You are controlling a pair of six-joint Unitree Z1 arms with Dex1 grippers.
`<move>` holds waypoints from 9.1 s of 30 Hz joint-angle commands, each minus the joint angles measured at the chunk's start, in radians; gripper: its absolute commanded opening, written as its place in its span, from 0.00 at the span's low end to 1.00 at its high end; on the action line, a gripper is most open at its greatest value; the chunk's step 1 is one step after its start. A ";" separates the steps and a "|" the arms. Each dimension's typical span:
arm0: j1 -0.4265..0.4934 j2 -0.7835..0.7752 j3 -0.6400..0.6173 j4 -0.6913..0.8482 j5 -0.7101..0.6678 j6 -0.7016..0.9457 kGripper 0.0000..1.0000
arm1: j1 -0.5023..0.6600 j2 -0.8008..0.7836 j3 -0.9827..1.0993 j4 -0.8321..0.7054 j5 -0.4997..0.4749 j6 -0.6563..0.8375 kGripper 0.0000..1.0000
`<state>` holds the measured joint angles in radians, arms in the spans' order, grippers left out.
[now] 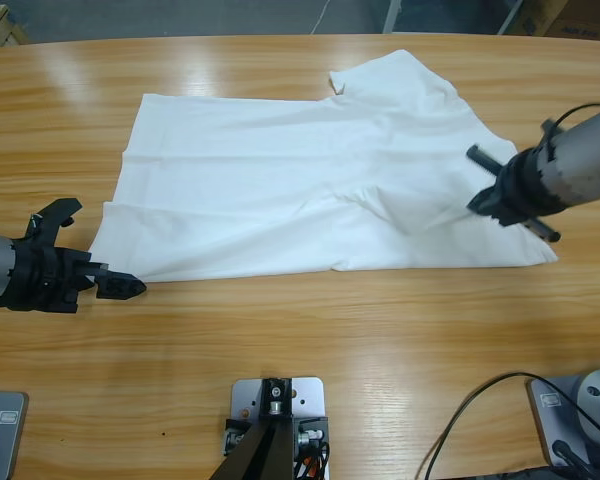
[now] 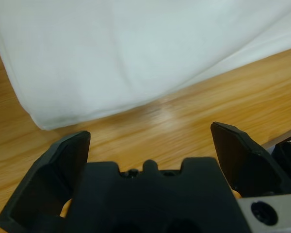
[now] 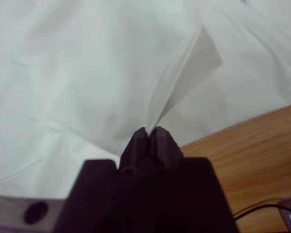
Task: Fold clothes
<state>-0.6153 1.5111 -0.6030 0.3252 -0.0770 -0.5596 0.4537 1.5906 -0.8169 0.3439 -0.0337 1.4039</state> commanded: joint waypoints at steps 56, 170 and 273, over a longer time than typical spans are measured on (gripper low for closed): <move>-0.029 -0.040 0.016 0.012 -0.005 -0.005 0.96 | 0.304 0.140 0.145 -0.317 -0.040 0.044 0.60; -0.029 -0.040 0.049 0.003 -0.033 -0.003 0.96 | 0.179 0.062 0.225 -0.102 -0.157 -0.361 0.52; -0.029 -0.091 0.035 0.055 -0.044 -0.005 0.96 | 0.395 -0.043 0.300 -0.398 -0.114 -0.065 0.56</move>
<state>-0.6388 1.4200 -0.5826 0.3709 -0.1088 -0.5618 0.8388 1.5118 -0.5348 -0.0518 -0.1700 1.3234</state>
